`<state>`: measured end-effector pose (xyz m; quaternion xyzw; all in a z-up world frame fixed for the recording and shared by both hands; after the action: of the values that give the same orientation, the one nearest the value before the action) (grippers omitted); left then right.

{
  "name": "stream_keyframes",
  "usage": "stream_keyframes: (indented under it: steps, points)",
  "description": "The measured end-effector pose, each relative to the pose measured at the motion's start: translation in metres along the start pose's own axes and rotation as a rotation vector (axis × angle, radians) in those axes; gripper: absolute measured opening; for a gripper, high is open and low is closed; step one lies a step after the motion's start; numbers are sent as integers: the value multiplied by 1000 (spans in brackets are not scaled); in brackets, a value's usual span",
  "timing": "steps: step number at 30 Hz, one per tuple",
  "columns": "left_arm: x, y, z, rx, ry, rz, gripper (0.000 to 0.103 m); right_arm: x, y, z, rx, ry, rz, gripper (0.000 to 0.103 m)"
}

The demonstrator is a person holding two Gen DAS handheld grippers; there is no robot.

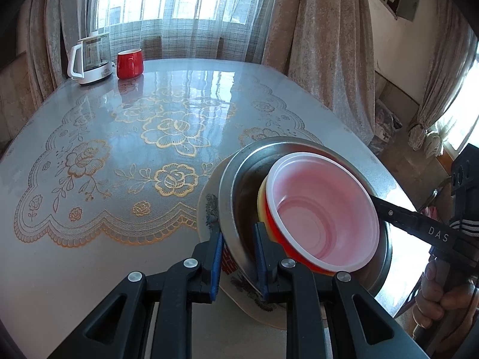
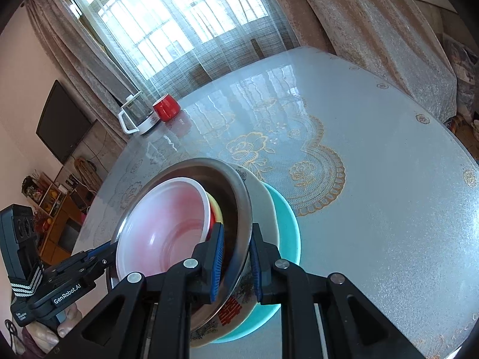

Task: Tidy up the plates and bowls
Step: 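Lower the steel bowl onto the white red-print plate stack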

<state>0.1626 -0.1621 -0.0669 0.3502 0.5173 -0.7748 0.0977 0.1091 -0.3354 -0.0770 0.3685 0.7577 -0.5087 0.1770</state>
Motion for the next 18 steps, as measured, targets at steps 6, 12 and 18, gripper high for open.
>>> stream_keyframes:
  steps: [6,12,18]
  points:
    - [0,0,0,-13,7,10,20,-1,1,-1,6,-10,-1,16]
    - [1,-2,1,-23,4,13,20,0,1,-1,6,-12,1,15]
    - [1,-2,0,-33,3,12,21,2,2,-1,11,-17,-6,15]
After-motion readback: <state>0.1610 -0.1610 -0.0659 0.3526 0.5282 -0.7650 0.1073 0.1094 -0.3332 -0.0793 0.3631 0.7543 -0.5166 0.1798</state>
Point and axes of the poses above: each gripper's, at about its wrist camera, not at the fingertips, and y roughly the way its jaws point, z to its right, x to its underside, the point moved 9 cm from there along y, roughly the way its jaws point, and after that the axes turned 2 degrees about -y, right-handed, at the moved point
